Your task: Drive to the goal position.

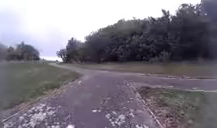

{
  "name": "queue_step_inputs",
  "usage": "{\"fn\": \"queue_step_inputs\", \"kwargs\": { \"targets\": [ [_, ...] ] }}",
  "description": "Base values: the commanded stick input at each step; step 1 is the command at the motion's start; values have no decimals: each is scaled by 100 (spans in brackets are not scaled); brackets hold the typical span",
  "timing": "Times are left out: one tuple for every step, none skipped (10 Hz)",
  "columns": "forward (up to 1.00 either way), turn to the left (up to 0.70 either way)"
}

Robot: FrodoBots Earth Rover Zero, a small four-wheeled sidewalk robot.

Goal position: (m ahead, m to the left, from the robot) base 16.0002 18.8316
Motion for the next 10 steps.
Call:
{"fn": "queue_step_inputs", "kwargs": {
  "targets": [
    [85,0],
    [85,0],
    [85,0],
    [85,0],
    [85,0],
    [85,0],
    [85,0],
    [85,0],
    [85,0],
    [85,0]
  ]
}}
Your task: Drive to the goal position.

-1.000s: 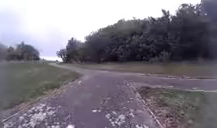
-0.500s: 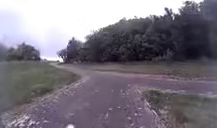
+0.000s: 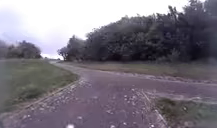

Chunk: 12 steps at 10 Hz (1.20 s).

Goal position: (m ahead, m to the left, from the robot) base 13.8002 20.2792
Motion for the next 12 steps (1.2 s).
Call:
{"fn": "queue_step_inputs", "kwargs": {
  "targets": [
    [85,0],
    [85,0],
    [85,0],
    [85,0],
    [85,0],
    [85,0],
    [85,0],
    [85,0],
    [85,0],
    [85,0],
    [85,0],
    [85,0]
  ]
}}
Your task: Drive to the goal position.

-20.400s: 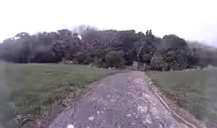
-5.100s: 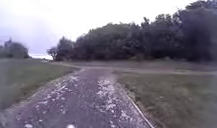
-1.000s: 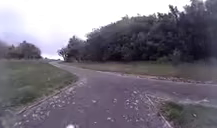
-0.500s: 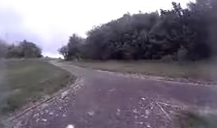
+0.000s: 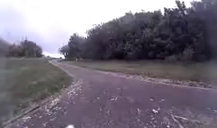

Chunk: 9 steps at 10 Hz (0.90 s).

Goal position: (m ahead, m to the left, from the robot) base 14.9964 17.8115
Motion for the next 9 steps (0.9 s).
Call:
{"fn": "queue_step_inputs", "kwargs": {
  "targets": [
    [85,4],
    [85,20],
    [85,29],
    [85,34],
    [85,34],
    [85,10],
    [85,0],
    [85,0],
    [85,0]
  ]
}}
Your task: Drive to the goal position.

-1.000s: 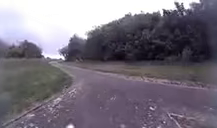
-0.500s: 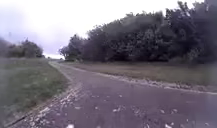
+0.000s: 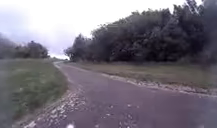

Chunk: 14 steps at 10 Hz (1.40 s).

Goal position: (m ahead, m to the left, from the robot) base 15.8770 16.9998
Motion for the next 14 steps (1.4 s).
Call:
{"fn": "queue_step_inputs", "kwargs": {
  "targets": [
    [85,0],
    [85,0],
    [85,0],
    [85,0],
    [85,0],
    [85,0],
    [85,0],
    [85,0],
    [85,0],
    [85,0],
    [85,0],
    [85,7],
    [85,18],
    [85,31]
  ]
}}
